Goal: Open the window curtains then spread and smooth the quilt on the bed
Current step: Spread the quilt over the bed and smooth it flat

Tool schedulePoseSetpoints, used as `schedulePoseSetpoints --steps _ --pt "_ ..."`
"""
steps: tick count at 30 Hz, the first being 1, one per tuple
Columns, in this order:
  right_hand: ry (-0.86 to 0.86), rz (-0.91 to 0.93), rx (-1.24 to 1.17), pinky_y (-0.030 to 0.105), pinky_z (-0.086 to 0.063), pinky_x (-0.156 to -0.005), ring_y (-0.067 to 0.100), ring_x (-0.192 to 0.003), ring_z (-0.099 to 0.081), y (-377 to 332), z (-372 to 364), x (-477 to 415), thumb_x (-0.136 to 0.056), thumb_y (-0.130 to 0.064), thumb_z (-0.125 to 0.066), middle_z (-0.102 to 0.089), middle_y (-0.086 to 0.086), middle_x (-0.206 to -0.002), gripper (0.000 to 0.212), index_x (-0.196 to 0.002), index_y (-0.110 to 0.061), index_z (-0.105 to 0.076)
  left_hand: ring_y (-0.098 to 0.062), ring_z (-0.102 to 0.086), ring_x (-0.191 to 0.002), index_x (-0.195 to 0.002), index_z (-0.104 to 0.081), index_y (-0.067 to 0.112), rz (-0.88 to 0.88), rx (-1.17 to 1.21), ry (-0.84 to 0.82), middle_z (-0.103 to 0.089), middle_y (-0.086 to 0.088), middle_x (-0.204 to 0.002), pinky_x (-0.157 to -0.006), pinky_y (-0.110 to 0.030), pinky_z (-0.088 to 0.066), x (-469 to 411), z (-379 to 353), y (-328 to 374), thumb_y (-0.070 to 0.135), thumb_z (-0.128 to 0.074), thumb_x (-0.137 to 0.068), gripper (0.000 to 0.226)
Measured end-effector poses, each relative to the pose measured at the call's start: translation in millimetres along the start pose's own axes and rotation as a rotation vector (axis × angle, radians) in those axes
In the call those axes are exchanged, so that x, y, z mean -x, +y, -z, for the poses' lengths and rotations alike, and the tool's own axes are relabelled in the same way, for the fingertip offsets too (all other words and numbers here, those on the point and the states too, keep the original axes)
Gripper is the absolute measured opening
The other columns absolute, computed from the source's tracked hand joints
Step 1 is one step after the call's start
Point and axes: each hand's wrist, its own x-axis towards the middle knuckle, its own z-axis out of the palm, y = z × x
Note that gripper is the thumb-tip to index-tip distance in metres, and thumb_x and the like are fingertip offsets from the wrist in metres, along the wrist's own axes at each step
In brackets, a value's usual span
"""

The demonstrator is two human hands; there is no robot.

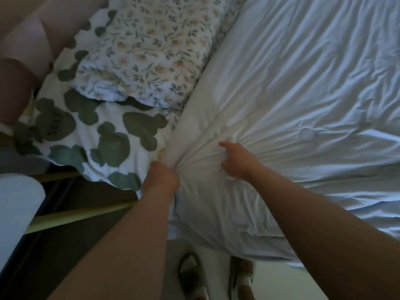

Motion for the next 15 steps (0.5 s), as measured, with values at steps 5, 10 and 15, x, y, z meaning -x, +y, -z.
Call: schedulePoseSetpoints --steps 5,10,15 --pt "-0.016 0.041 0.008 0.031 -0.039 -0.104 0.028 -0.123 -0.050 -5.8 -11.4 1.2 -0.086 -0.016 -0.053 -0.048 0.013 -0.135 0.054 -0.139 -0.024 -0.045 -0.038 -0.044 -0.127 -0.142 -0.030 0.001 0.123 0.245 0.040 -0.041 -0.018 -0.142 -0.103 -0.044 -0.041 -11.9 1.4 -13.7 0.033 -0.058 -0.085 0.071" --pt "0.025 0.197 -0.037 0.030 -0.040 -0.099 0.026 -0.114 -0.054 -48.5 -31.6 -3.7 -0.089 -0.015 -0.050 -0.058 0.012 -0.118 0.045 -0.133 -0.021 -0.051 -0.038 -0.034 -0.131 -0.144 -0.023 0.003 0.447 0.547 0.337 -0.027 -0.019 -0.146 -0.107 -0.045 -0.033 -25.2 17.1 -26.4 0.035 -0.051 -0.089 0.070" --pt "0.063 0.377 -0.020 0.036 -0.047 -0.091 0.030 -0.101 -0.057 -99.7 -51.2 -14.2 -0.090 -0.019 -0.052 -0.046 0.011 -0.122 0.047 -0.136 -0.024 -0.047 -0.034 -0.037 -0.134 -0.146 -0.026 0.004 0.511 0.673 0.328 -0.033 -0.017 -0.149 -0.109 -0.039 -0.033 -69.7 36.3 -54.9 0.032 -0.038 -0.099 0.056"
